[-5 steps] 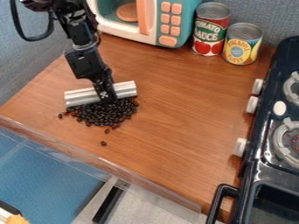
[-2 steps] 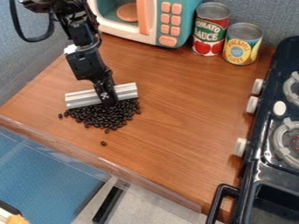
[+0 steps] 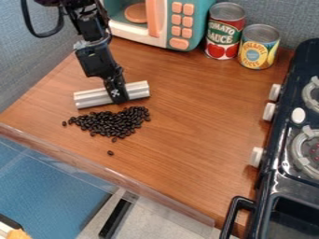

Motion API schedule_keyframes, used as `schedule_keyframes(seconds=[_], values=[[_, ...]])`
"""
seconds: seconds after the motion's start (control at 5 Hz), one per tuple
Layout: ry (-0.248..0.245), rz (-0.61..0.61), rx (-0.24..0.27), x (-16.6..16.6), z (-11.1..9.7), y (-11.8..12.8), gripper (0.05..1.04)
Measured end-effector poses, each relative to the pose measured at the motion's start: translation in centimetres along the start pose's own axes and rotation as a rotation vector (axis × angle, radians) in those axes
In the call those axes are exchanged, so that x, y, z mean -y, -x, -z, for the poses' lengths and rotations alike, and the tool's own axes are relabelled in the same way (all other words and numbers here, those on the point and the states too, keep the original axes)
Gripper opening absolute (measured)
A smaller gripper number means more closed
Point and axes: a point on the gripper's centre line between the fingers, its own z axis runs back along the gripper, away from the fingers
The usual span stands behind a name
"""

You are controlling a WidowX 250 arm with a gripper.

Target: Sweep into pile

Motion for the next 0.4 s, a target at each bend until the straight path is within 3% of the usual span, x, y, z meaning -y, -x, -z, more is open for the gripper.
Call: schedule_keyframes(seconds=[0.2,0.4], values=[[0.026,0.021,-0.016,1.5,-0.9,0.4,0.387],[0.01,0.124,-0.029,2.2,-2.4,0.0,0.387]])
